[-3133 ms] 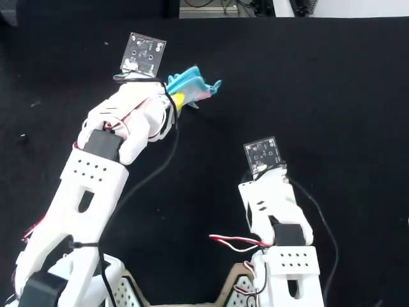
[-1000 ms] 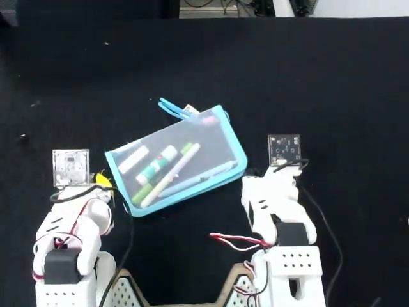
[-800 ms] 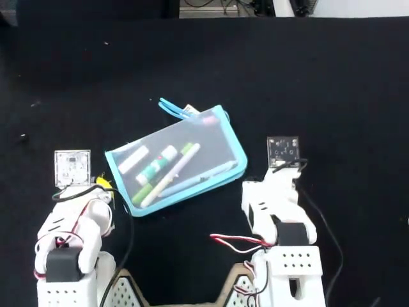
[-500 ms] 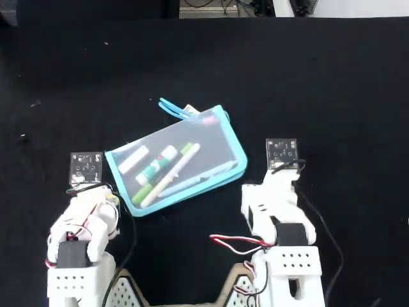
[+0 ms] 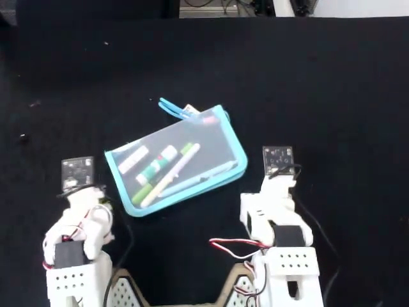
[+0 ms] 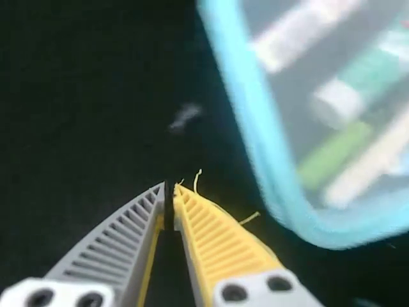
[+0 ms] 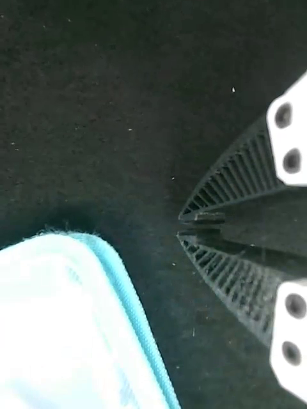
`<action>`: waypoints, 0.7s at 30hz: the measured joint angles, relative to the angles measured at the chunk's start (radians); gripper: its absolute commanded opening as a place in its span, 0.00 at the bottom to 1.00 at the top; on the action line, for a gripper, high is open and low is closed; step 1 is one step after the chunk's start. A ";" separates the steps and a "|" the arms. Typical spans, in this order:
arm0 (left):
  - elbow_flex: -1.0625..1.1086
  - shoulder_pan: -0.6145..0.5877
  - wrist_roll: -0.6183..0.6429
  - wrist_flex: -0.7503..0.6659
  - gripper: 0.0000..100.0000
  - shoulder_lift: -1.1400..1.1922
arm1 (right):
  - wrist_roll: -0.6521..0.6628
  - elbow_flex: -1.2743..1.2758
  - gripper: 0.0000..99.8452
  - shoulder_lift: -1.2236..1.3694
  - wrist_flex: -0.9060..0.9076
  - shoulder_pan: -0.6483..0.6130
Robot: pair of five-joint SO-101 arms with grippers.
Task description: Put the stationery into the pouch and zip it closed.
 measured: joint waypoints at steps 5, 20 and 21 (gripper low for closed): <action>0.000 -0.117 0.000 0.023 0.03 0.000 | 0.000 0.000 0.01 0.000 0.000 0.000; 0.000 -0.135 0.000 0.023 0.03 0.000 | 0.000 0.006 0.01 -0.025 0.006 0.000; 0.000 -0.135 0.000 0.023 0.03 0.000 | 0.000 0.015 0.01 -0.037 0.008 0.000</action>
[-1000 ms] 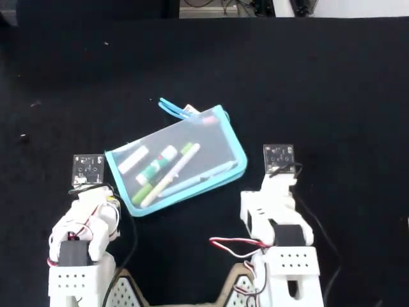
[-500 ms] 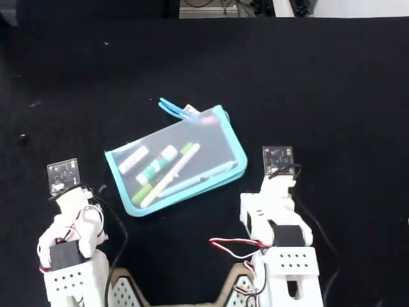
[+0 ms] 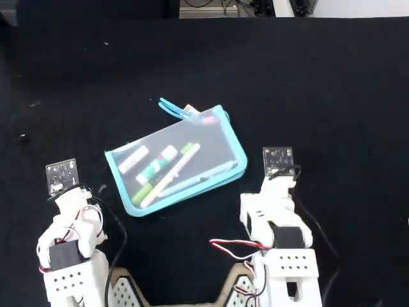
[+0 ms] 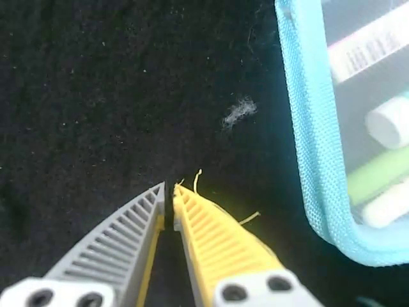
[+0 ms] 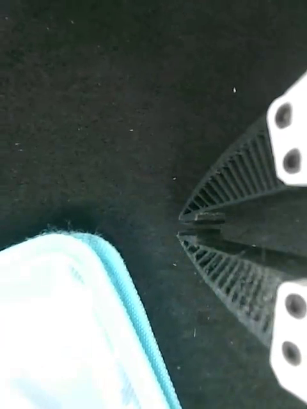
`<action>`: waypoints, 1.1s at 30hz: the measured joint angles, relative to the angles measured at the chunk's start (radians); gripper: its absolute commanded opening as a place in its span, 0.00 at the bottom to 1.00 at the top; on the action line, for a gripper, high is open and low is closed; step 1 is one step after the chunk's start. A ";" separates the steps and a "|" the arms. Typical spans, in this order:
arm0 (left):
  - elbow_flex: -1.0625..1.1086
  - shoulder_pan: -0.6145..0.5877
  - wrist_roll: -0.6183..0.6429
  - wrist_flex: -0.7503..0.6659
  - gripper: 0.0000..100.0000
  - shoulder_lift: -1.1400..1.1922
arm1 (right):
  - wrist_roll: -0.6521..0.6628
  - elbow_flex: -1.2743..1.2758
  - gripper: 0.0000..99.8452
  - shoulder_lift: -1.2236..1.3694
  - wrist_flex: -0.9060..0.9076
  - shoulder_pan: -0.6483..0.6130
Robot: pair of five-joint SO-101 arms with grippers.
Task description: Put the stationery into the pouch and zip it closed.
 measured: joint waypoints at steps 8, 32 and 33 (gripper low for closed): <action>0.000 0.000 0.000 0.000 0.03 0.000 | 0.000 0.029 0.01 -0.163 0.049 0.000; 0.002 0.000 0.000 0.000 0.03 0.000 | 0.000 0.023 0.01 -0.397 0.427 0.000; 0.002 0.000 0.000 0.000 0.03 0.000 | 0.000 0.023 0.01 -0.397 0.427 0.000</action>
